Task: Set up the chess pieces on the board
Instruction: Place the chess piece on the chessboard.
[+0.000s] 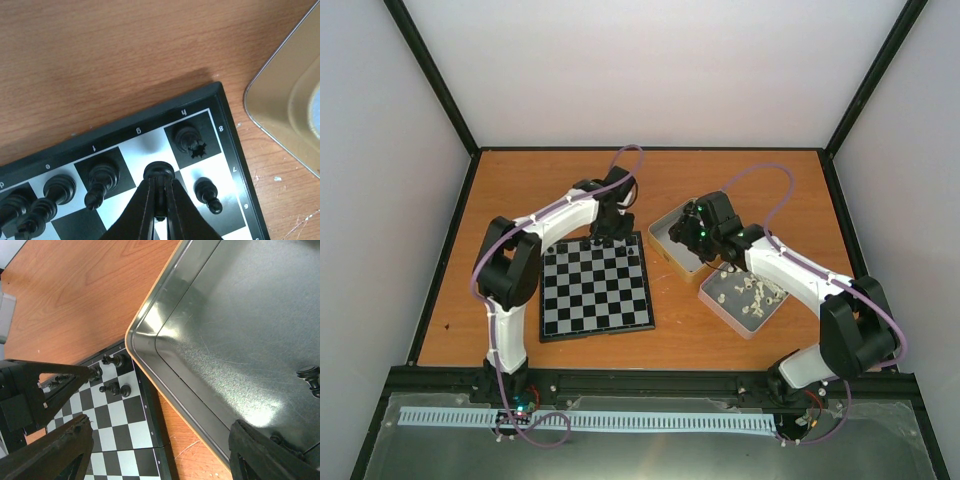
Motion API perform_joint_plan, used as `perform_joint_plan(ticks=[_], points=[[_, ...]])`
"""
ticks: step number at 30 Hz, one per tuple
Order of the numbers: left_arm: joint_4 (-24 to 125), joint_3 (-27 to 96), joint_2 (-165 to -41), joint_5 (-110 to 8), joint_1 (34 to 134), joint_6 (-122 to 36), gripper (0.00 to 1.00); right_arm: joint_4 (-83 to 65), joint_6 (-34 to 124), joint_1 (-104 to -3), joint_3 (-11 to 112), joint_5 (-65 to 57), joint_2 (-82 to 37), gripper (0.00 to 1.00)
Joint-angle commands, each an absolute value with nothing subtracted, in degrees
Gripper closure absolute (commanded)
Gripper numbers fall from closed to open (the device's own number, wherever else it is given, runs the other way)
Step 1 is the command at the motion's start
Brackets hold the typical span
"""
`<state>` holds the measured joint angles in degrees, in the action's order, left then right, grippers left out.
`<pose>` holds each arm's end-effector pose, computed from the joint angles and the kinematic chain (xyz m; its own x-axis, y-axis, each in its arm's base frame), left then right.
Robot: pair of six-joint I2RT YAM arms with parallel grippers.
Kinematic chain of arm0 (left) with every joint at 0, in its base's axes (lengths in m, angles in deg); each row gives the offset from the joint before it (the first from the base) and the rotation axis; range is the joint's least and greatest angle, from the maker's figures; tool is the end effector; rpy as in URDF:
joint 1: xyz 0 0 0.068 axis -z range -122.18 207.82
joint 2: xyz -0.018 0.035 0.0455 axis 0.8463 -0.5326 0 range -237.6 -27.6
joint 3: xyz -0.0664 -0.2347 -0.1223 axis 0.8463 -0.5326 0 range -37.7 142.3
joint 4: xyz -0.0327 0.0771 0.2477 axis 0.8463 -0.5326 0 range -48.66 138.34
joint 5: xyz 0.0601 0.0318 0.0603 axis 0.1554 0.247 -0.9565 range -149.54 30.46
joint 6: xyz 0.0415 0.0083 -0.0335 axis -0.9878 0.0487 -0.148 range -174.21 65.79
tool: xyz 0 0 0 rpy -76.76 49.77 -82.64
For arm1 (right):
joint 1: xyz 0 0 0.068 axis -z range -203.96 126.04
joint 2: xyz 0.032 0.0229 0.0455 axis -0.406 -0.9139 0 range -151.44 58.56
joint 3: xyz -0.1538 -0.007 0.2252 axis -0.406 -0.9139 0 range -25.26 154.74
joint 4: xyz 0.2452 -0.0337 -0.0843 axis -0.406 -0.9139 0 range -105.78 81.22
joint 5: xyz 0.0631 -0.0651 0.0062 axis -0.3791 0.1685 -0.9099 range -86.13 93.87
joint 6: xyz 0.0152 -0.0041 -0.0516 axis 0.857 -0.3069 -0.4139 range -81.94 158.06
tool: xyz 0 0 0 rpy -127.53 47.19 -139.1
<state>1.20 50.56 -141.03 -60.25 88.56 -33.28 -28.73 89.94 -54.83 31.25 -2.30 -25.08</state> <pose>0.3488 -0.2070 0.2015 -0.9462 0.1473 -0.2882 0.1820 0.9785 -0.0975 0.2647 0.1627 0.2375 -0.8388 0.4097 -0.3586 0.1405 0.7992 0.5845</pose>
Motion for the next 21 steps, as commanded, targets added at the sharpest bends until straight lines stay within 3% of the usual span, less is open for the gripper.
perform_joint_plan(ticks=[1, 21], points=[[-0.5, 54.5, -142.3, -61.4, 88.1, -34.9, 0.96, -28.5, 89.4, -54.8, 30.7, -1.3, -24.1, 0.26], [-2.3, 54.6, -144.4, -62.2, 88.1, -35.5, 0.92, -27.8, 90.0, -54.8, 30.8, -2.3, -24.7, 0.26]])
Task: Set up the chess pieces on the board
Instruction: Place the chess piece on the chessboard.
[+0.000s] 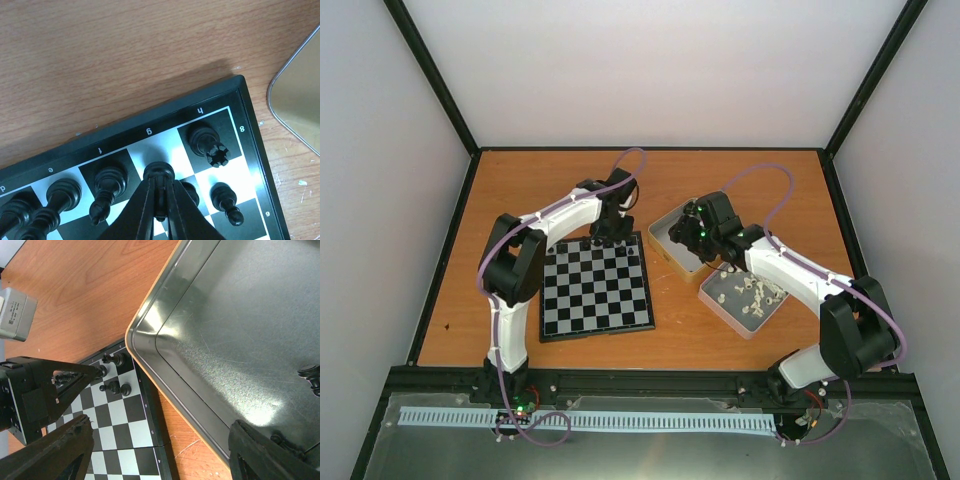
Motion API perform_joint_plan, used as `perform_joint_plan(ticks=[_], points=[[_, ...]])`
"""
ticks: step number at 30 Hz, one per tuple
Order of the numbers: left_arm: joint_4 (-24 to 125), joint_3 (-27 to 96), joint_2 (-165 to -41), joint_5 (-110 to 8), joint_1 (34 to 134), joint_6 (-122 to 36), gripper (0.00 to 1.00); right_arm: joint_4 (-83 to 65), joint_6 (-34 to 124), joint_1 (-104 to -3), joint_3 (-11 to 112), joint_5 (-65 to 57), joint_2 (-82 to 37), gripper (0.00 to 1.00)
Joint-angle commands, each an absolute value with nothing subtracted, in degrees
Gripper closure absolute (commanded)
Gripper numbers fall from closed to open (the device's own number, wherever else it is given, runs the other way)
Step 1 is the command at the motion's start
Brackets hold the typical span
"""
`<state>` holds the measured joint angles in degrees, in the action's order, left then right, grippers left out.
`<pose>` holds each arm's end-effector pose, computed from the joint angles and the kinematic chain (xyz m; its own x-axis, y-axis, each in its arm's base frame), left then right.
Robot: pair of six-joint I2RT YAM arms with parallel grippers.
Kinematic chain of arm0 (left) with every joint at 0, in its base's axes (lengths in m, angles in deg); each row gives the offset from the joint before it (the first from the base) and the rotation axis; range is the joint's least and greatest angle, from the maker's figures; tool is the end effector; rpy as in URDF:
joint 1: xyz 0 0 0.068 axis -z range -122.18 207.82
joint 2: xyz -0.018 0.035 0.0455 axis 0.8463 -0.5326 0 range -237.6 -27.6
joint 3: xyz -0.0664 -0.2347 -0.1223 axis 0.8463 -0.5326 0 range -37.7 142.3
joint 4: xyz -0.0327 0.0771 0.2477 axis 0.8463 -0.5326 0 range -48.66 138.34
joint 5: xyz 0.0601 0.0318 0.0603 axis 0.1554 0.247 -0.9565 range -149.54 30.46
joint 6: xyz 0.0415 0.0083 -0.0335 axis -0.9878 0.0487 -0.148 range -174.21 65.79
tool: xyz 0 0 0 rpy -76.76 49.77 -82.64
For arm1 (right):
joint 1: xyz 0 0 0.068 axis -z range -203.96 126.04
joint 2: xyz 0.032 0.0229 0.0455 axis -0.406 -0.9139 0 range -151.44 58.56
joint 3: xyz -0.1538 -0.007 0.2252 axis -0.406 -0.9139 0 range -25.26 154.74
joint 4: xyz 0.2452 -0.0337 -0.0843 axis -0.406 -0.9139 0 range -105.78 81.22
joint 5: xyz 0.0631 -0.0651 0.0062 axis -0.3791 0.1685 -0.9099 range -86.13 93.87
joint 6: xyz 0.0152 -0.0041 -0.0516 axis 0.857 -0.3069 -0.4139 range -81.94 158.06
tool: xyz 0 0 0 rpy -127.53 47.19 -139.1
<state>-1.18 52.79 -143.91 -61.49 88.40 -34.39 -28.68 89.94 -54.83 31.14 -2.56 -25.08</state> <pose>0.3548 -0.2084 0.1915 -0.9534 0.1699 -0.2494 0.1891 0.9804 -0.0548 0.2644 0.1627 0.2370 -0.8410 0.4080 -0.3555 0.1396 0.7982 0.5859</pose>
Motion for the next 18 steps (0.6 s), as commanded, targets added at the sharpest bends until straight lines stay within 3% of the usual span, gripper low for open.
perform_joint_plan(ticks=[1, 18], points=[[-2.3, 54.5, -144.4, -62.3, 88.1, -35.6, 0.91, -27.8, 90.0, -54.8, 30.9, -2.3, -24.7, 0.26], [-0.9, 55.7, -144.9, -62.8, 88.0, -35.7, 0.86, -28.6, 89.3, -54.8, 31.2, -0.9, -24.5, 0.27]])
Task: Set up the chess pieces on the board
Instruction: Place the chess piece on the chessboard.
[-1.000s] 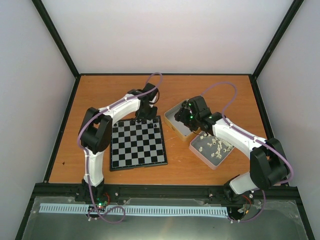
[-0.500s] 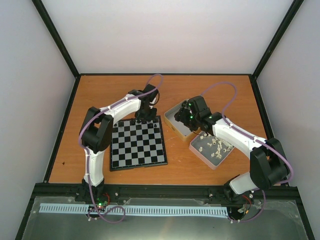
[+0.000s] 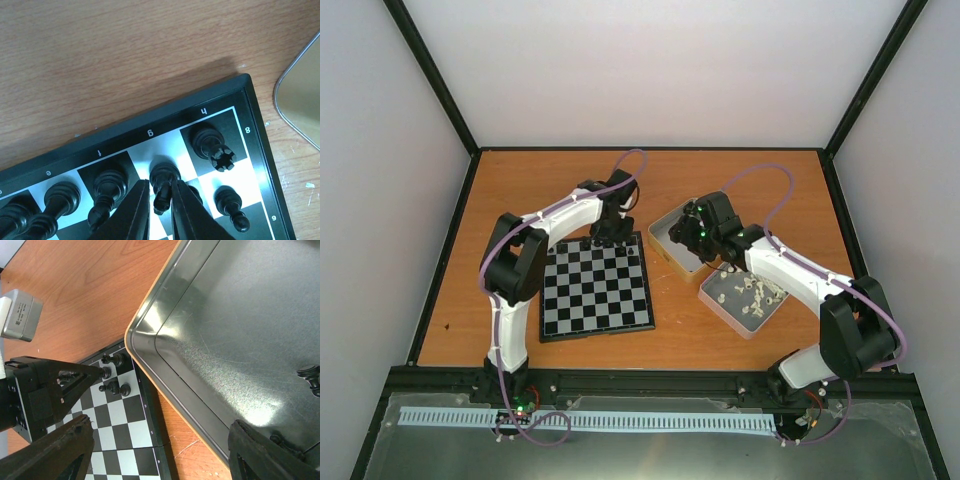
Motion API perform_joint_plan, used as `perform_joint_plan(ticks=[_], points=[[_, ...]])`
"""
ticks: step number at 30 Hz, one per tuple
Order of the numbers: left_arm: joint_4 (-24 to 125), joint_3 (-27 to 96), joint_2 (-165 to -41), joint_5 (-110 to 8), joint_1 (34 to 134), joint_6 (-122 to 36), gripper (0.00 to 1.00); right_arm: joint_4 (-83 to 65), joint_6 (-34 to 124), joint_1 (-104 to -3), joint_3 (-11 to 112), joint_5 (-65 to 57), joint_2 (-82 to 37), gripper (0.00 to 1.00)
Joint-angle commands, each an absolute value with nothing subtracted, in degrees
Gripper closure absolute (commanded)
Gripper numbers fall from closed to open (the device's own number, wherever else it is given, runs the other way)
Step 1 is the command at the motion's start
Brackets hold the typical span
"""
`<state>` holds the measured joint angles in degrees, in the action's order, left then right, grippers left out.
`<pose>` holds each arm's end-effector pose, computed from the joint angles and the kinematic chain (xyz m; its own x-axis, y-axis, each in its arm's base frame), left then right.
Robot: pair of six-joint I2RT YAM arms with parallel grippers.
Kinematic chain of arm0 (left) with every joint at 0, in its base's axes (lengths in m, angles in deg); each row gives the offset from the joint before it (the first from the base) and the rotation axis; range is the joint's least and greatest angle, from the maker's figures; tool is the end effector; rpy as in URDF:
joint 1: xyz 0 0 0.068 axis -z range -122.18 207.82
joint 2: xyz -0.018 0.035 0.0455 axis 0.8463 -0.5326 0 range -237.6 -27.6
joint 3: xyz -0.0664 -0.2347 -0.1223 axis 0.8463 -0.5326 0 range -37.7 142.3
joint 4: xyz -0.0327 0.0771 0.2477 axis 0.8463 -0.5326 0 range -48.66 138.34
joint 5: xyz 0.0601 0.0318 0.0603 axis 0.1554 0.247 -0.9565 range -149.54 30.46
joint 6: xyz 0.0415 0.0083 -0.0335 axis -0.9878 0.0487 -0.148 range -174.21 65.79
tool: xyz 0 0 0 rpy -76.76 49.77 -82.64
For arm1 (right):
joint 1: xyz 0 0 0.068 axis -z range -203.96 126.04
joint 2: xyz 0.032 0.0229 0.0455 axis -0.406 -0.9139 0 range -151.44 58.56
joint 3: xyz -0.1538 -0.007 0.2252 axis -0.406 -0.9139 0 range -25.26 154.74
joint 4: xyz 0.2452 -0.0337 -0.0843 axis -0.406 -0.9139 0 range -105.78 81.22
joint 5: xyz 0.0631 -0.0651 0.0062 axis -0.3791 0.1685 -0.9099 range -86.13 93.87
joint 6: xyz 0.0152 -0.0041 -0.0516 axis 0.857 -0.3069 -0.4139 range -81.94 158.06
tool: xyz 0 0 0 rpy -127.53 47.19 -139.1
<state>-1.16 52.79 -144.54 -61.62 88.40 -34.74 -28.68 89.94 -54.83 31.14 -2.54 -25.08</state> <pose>0.3556 -0.2088 0.1872 -0.9543 0.1772 -0.2408 0.1940 0.9798 -0.0477 0.2644 0.1627 0.2370 -0.8408 0.4081 -0.3557 0.1397 0.7983 0.5858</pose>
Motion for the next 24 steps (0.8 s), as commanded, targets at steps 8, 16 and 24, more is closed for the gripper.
perform_joint_plan(ticks=[8, 16, 24], points=[[0.1, 56.6, -143.3, -62.7, 88.1, -36.6, 0.8, -31.5, 86.2, -54.0, 34.0, 2.2, -25.7, 0.26], [1.0, 54.6, -136.8, -63.1, 88.0, -37.0, 0.7, -34.3, 81.9, -51.5, 36.0, 4.1, -26.6, 0.27], [9.0, 45.4, -127.4, -56.6, 87.9, -34.6, 0.68, -42.9, 70.4, -50.2, 42.5, 5.2, -34.6, 0.38]])
